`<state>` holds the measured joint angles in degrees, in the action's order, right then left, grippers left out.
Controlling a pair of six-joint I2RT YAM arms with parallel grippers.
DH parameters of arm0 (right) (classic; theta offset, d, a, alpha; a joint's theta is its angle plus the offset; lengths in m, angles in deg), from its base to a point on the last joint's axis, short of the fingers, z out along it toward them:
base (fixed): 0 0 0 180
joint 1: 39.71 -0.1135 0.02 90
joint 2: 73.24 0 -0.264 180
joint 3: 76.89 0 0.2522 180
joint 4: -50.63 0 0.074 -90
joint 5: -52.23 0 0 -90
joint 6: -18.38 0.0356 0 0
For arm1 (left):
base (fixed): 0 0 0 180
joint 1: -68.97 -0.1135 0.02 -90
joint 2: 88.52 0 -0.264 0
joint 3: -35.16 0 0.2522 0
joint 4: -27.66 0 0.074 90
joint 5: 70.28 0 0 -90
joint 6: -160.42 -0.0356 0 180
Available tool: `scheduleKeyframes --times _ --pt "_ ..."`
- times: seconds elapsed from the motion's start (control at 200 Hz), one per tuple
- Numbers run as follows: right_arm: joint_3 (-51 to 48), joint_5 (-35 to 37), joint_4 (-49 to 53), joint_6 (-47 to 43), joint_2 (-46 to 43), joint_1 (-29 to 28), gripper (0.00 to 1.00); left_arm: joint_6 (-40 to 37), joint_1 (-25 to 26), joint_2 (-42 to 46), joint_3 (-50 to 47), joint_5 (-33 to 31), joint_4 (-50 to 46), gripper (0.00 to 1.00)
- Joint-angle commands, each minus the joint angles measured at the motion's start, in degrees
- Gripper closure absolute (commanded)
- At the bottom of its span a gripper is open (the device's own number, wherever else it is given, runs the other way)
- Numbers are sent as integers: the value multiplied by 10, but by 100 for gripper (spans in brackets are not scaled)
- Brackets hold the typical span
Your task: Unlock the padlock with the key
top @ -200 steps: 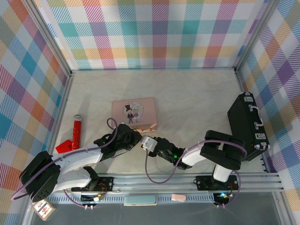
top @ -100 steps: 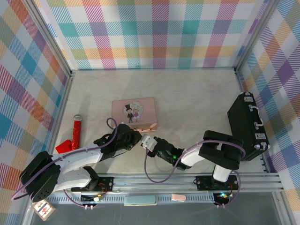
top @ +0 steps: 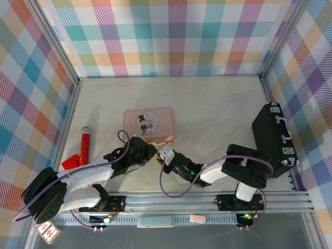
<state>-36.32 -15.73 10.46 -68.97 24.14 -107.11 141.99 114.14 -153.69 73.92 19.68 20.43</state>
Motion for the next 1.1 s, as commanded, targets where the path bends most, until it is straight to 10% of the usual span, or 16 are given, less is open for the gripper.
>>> scheduleKeyframes --times 0.0,0.395,0.62,1.095 --pt "15 12 13 91 -30 22 91 -5 -1 14 17 10 50 100" --pt "-17 -84 2 423 -31 53 97 -10 -1 -36 21 19 73 100" --pt "-6 -90 24 424 -32 55 100 -17 -1 -44 24 18 63 100" --pt "-10 -78 45 430 -42 56 100 -8 -1 -37 25 -5 6 60"
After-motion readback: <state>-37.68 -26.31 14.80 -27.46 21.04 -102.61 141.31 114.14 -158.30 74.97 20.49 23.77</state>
